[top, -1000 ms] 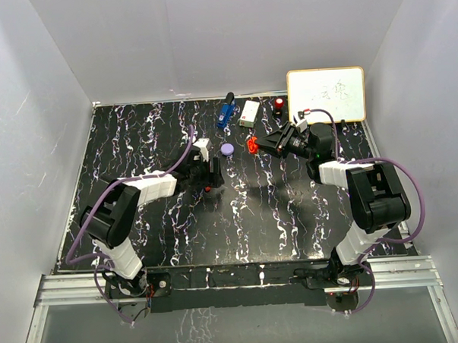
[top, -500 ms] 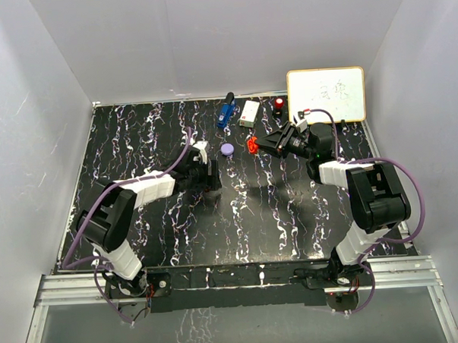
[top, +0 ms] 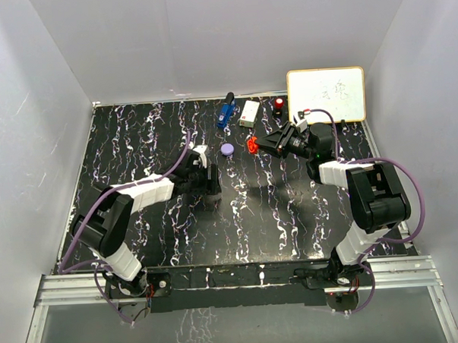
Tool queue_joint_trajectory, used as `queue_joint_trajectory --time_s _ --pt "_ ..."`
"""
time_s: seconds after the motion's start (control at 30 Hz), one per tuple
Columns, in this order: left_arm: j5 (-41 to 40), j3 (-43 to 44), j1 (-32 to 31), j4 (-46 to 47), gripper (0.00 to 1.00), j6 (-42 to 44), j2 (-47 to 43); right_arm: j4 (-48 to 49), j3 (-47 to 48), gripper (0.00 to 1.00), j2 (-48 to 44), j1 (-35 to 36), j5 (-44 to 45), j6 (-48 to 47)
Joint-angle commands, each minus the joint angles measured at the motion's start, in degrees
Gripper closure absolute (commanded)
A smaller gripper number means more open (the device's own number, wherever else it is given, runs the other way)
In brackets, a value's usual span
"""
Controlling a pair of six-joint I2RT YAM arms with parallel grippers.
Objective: Insert the wireless bluetooth earbuds into the charging case
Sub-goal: Pick up the earbud from the center of the board.
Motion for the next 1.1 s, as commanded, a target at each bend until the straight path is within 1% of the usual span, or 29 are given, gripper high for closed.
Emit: queue_joint_trajectory --time_s 0.0,0.13,0.4,0.67,0.9,1.07 --pt "0.74 -0.66 -1.21 -1.4 0.3 -0.4 -2.65 4.57 1.19 1.0 -1.0 -0.12 -0.47 0.14" --pt "-2.08 0.51 -1.38 -3.07 0.31 -0.34 -1.19 4.72 1.15 1.0 -1.1 -0.17 -0.47 0.21" --pt "-13.88 4.78 -1.44 -11.22 0.33 -1.97 1.58 4.7 0.89 1.0 -1.14 -0.15 -0.47 0.16" --pt "-16.43 5.79 -2.63 -10.91 0.39 -1.27 3.74 4.88 0.93 1.0 -0.95 -0.18 -0.61 0.21" --pt "-23.21 7.76 -6.03 -12.64 0.4 -0.88 5.89 4.92 0.97 1.0 -0.83 -0.11 -0.73 0.22" --pt "-25.68 8.7 -7.17 -13.7 0.47 -0.92 7.67 4.88 1.06 1.0 -0.9 -0.14 -0.82 0.22"
